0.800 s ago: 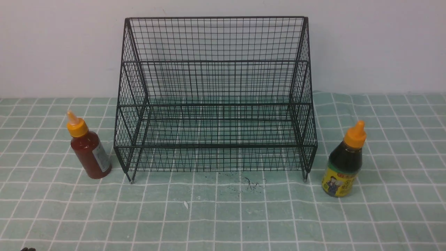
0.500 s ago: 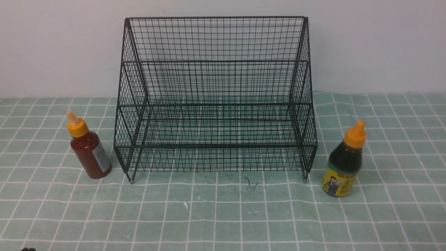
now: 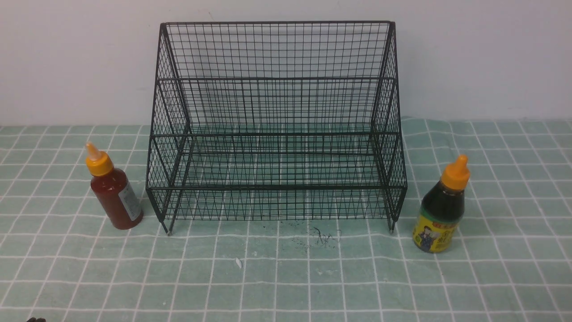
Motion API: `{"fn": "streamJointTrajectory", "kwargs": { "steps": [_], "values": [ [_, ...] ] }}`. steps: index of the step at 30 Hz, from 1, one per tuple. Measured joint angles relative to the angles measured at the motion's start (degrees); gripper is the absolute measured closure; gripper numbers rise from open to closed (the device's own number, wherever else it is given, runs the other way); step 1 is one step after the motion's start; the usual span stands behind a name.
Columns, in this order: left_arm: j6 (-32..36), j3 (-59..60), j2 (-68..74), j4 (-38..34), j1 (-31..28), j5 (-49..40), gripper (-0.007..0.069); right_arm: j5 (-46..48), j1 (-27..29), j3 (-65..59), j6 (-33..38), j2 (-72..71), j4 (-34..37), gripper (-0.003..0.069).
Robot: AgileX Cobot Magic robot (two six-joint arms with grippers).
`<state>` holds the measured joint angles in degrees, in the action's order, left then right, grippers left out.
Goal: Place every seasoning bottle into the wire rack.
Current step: Use the right arm to grab the condiment bottle closest to it
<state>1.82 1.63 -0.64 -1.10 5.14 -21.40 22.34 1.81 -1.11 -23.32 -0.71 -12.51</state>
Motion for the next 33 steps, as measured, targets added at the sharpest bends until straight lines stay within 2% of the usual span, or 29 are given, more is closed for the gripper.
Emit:
{"fn": "streamJointTrajectory", "kwargs": {
  "steps": [9, 14, 16, 20, 26, 29, 33],
  "values": [
    [0.00, 0.00, 0.00, 0.00, 0.00, 0.00, 0.0631, -0.39, 0.00, 0.00, -0.34, 0.00, 0.00, 0.0671],
    [0.00, 0.00, 0.00, 0.00, 0.00, 0.00, 0.0631, -10.40, 0.00, -0.53, -7.34, 0.00, 11.34, 0.0671],
    [0.00, 0.00, 0.00, 0.00, 0.00, 0.00, 0.0631, -18.68, 0.00, -0.53, -11.64, 0.00, 18.92, 0.0671],
    [0.00, 0.00, 0.00, 0.00, 0.00, 0.00, 0.0631, -25.83, 0.00, -0.53, -13.44, 0.00, 23.52, 0.0671],
    [0.00, 0.00, 0.00, 0.00, 0.00, 0.00, 0.0631, -33.25, 0.00, -0.37, -15.07, 0.00, 25.34, 0.0671],
    [0.00, 0.00, 0.00, 0.00, 0.00, 0.00, 0.0631, -29.84, -0.14, 3.36, -16.56, 0.00, 23.75, 0.0671],
    [0.00, 0.00, 0.00, 0.00, 0.00, 0.00, 0.0631, -10.68, -2.89, 22.13, -15.72, 7.41, 11.99, 0.0671]
  ]
}}
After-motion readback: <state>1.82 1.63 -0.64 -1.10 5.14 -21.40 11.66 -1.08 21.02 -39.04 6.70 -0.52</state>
